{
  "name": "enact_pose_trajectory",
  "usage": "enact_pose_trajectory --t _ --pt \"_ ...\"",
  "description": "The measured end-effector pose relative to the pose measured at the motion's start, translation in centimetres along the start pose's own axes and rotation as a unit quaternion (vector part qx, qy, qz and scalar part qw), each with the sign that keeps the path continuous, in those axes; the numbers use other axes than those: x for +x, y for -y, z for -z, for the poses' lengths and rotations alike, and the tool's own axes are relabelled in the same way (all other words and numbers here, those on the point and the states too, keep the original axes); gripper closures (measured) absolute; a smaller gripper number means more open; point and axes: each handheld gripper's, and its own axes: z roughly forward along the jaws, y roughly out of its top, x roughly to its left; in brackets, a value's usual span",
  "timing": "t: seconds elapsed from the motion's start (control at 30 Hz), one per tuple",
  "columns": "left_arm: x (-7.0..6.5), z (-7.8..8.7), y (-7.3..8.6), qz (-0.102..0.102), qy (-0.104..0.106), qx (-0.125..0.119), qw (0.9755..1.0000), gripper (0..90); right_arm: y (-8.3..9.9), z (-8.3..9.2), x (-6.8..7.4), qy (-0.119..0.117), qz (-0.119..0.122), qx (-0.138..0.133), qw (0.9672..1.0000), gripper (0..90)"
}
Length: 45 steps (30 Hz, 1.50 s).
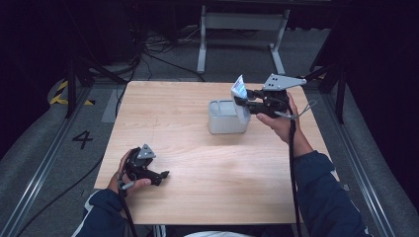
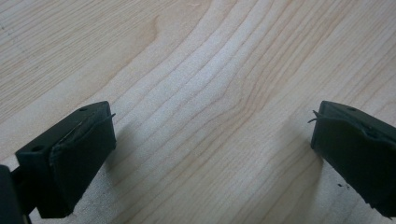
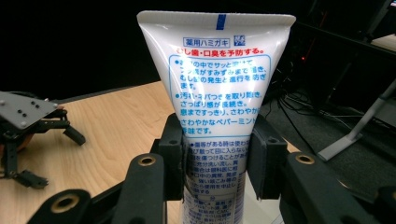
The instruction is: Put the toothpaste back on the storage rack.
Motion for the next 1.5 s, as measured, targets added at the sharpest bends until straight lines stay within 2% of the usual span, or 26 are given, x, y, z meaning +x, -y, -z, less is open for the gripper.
enact_pose_trajectory --t 0.2,0.37,0.63,1.2,1.33,1.5 --pt "0.0 0.0 0.0 0.000 0.000 0.000 1.0000 0.2 -0.4 -0.7 -0.9 0.011 -0.009 -0.007 0.9999 63.7" --pt "0.0 0.0 0.0 0.000 0.001 0.003 1.0000 0.2 -0.5 -1.5 -1.4 0.020 -0.008 0.002 0.9998 63.7" --pt "0.0 0.1 0.0 -0.001 0.001 0.003 1.0000 0.2 -0.3 -2.8 -2.0 0.026 -0.022 0.005 0.9994 63.5" --pt "0.0 0.0 0.0 0.000 0.001 0.002 1.0000 0.2 0.3 -5.1 -2.2 0.030 -0.029 0.016 0.9990 63.2" --pt "0.0 0.0 0.0 0.000 0.001 0.002 1.0000 0.2 0.7 -5.5 -2.3 0.039 -0.027 0.023 0.9986 63.2" --pt "0.0 0.0 0.0 0.001 0.000 0.000 1.0000 0.2 1.3 -5.7 -2.7 0.044 -0.037 0.027 0.9980 63.0"
